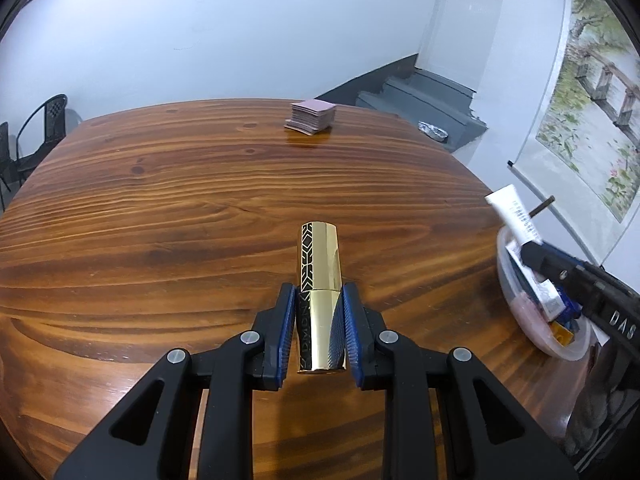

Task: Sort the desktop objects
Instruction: 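Carry the gold lipstick and white tube over the bowl with both tools, then open both tools to drop the lipstick and tube into the bowl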

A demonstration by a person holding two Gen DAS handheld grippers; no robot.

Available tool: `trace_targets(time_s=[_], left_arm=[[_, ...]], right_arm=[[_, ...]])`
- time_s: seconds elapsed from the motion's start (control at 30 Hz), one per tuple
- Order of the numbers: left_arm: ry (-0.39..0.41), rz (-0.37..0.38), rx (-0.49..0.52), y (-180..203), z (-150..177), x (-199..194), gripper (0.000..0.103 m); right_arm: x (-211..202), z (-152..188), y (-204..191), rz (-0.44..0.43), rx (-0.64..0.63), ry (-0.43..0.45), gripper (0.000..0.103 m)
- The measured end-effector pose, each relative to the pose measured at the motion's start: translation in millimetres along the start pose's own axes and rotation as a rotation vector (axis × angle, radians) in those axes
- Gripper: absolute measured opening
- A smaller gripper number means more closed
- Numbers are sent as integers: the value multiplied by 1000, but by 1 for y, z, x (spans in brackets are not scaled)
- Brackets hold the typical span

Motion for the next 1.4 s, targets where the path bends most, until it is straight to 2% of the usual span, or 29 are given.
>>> trace_targets(time_s=[0.23,0.47,0.57,0.77,0.93,1.13,1.2,1.27,1.33,1.4], left_arm=[[-32,60,31,36,2,15,26],[-54,142,91,90,-5,36,26],[-69,185,120,116,-9,47,26],[-91,288,171,168,-19,66,26],[-108,329,188,197,-24,83,26],[-142,349,203,219,-21,104,26],[-160,372,182,220,-19,110,31],[-145,379,170,218,-19,107,56],[-111,360,180,216,-22,99,63],[-76,350,194,214,-25,89,67]], right_arm=[[-22,6,61,112,102,50,21],[-27,14,125,219,201,56,21],[-25,19,142,233,239,42,21],[-24,22,156,259,266,54,21],[-31,24,167,287,296,70,21],[-28,30,175,301,336,31,21],[-28,32,178,301,351,25,21],[-29,33,182,302,371,27,23],[-31,34,186,305,392,36,29],[-33,34,188,302,408,48,43]])
Point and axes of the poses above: each gripper's, at about its wrist camera, not at the fingertips, and x roughly the way its jaws point, y to its right, z to its underside, the point moved 4 cm from there along x, roughly the way its jaws point, and after that the axes turned 10 degrees about z, right-handed, at the moved point
